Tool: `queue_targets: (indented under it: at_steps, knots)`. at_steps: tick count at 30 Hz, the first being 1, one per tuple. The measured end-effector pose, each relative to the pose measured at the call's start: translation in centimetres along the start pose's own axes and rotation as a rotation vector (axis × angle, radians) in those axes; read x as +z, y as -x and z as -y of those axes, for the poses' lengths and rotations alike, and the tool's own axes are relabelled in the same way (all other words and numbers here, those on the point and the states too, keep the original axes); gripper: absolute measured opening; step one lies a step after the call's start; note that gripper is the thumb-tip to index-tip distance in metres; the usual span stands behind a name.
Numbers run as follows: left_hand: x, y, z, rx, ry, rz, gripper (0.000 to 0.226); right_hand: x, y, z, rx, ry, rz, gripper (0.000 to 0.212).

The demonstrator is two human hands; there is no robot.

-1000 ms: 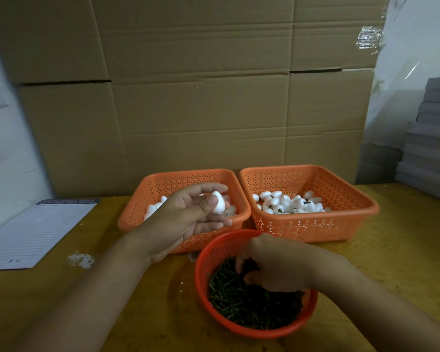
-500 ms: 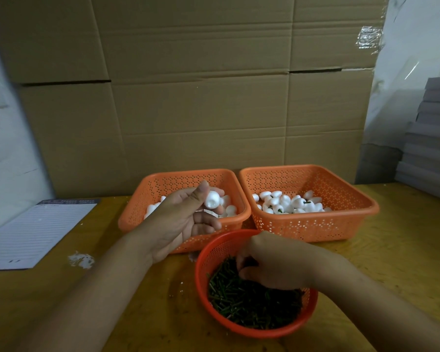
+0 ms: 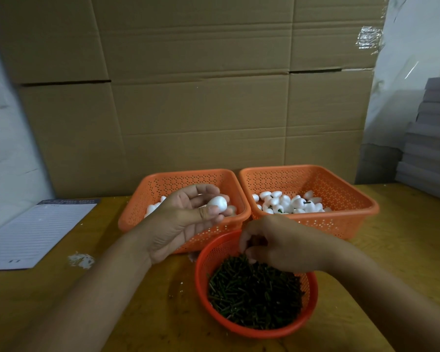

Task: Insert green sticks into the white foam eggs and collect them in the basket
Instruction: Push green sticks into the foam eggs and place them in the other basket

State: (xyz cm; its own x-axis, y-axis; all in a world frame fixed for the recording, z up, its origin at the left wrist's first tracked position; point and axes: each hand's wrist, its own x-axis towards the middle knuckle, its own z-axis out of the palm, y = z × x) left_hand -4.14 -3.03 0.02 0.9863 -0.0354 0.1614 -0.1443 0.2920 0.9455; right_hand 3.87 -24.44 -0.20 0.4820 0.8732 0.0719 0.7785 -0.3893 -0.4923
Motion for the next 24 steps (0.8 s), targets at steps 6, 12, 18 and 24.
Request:
queue_targets:
  at_steps: [6,12,18,24]
  knots:
    - [0.3,0.1,-0.2,0.011,-0.098,-0.012,0.044,-0.2,0.1,0.2,-0.005,-0.164,0.002,0.015]
    - [0.3,0.1,-0.2,0.021,-0.082,-0.014,0.034,-0.4,0.2,1.0,-0.009,-0.757,-0.042,0.015]
    - [0.4,0.2,-0.4,0.022,-0.089,-0.007,0.030,-0.6,0.1,1.6,-0.066,-1.293,-0.058,0.018]
    - [0.2,0.1,-0.3,0.018,-0.094,0.007,0.030,-0.7,0.1,1.5,-0.084,-1.295,-0.047,0.019]
